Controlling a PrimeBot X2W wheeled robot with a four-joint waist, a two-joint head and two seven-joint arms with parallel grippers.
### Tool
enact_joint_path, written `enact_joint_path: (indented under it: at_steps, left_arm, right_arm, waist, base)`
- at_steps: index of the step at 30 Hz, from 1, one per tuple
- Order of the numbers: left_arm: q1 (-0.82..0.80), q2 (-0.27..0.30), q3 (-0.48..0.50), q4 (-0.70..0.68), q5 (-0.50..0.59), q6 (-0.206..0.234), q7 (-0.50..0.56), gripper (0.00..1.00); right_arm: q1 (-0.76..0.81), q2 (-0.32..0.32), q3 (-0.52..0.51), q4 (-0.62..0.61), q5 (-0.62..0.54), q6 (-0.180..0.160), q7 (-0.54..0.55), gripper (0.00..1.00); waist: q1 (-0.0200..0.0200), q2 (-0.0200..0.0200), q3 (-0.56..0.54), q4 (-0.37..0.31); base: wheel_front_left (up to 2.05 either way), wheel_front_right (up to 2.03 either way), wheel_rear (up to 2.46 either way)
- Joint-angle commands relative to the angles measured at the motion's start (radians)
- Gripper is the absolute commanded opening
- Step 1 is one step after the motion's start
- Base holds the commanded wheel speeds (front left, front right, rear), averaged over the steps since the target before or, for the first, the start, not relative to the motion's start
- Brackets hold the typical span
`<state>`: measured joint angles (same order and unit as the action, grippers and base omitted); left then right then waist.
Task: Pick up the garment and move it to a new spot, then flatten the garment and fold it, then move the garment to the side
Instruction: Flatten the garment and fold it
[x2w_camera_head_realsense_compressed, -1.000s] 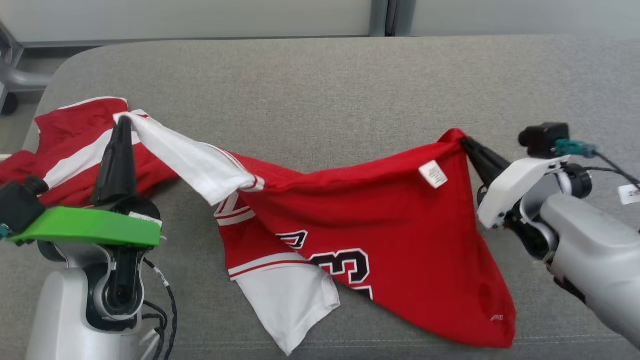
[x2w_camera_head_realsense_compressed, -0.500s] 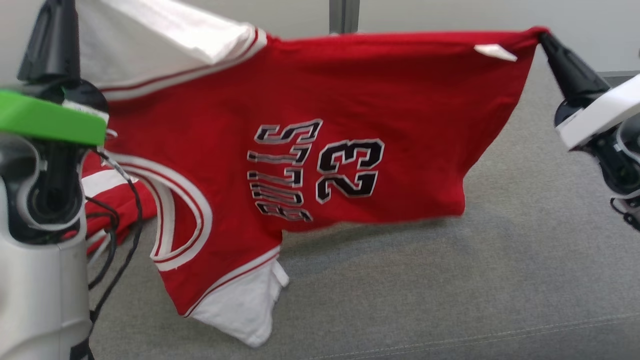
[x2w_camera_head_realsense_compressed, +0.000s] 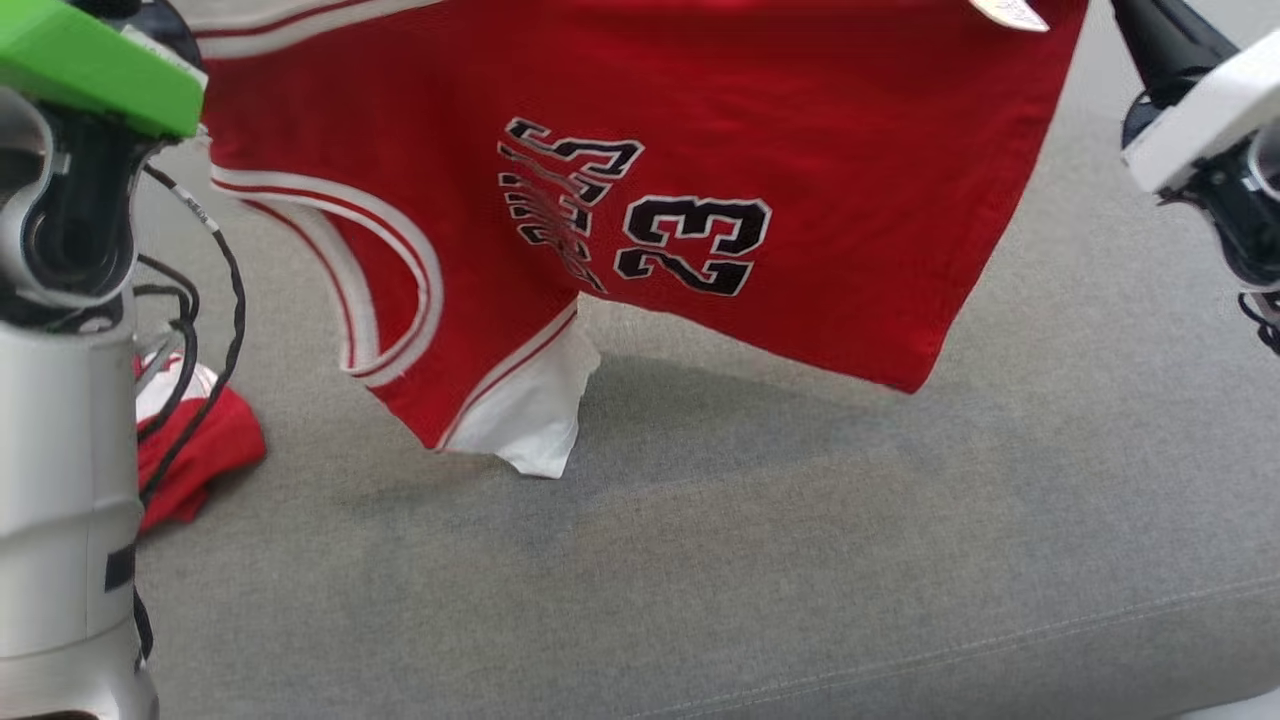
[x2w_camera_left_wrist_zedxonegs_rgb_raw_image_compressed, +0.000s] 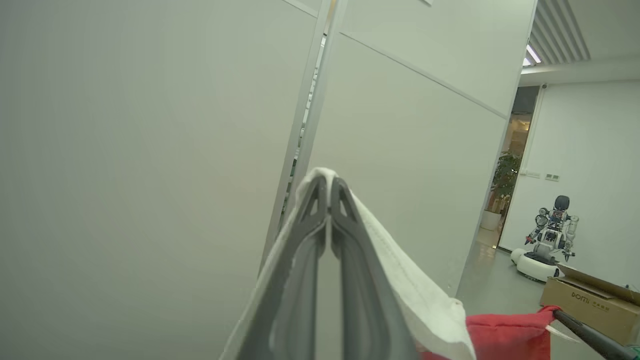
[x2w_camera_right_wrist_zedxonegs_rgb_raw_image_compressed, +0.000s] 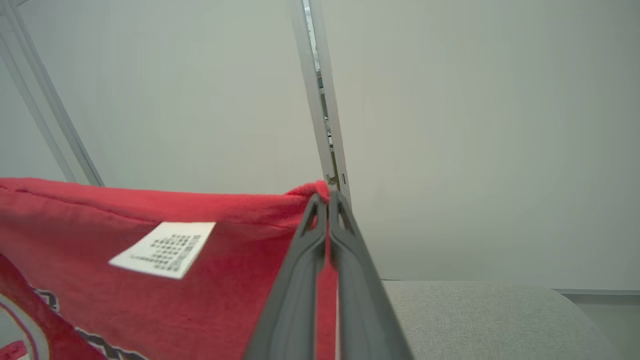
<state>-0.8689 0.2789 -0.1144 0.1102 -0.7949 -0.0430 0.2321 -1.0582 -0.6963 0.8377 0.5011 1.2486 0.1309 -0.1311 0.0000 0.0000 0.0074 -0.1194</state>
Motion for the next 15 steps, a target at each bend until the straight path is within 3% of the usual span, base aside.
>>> enact_joint_path:
  at_steps: [1,8,12,15]
  left_arm:
    - [-0.050,0.002,-0.013,0.039,0.027,-0.008,-0.014,0.00]
    - [-0.332,-0.014,-0.118,0.319,0.170,-0.055,-0.137,0.00]
    - [-0.541,-0.005,-0.200,0.480,0.323,-0.067,-0.322,0.00]
    - [-0.640,-0.014,-0.230,0.563,0.385,-0.068,-0.417,0.00]
  right_arm:
    - [-0.038,0.025,0.017,0.039,-0.032,0.000,0.022,0.00]
    - [-0.281,0.203,0.061,0.329,-0.190,0.000,0.055,0.00]
    - [-0.477,0.304,0.043,0.515,-0.303,0.000,-0.051,0.00]
    - [-0.570,0.344,0.031,0.604,-0.364,0.000,-0.102,0.00]
  waist:
    - [0.0000,0.0000,0.049,-0.005]
    - [0.0000,0.0000,0.238,0.020]
    - [0.0000,0.0000,0.364,0.031]
    - [0.0000,0.0000,0.419,0.032]
  base:
    - [0.00,0.00,0.00]
    - [0.00,0.00,0.00]
    - [0.00,0.00,0.00]
    - [0.00,0.00,0.00]
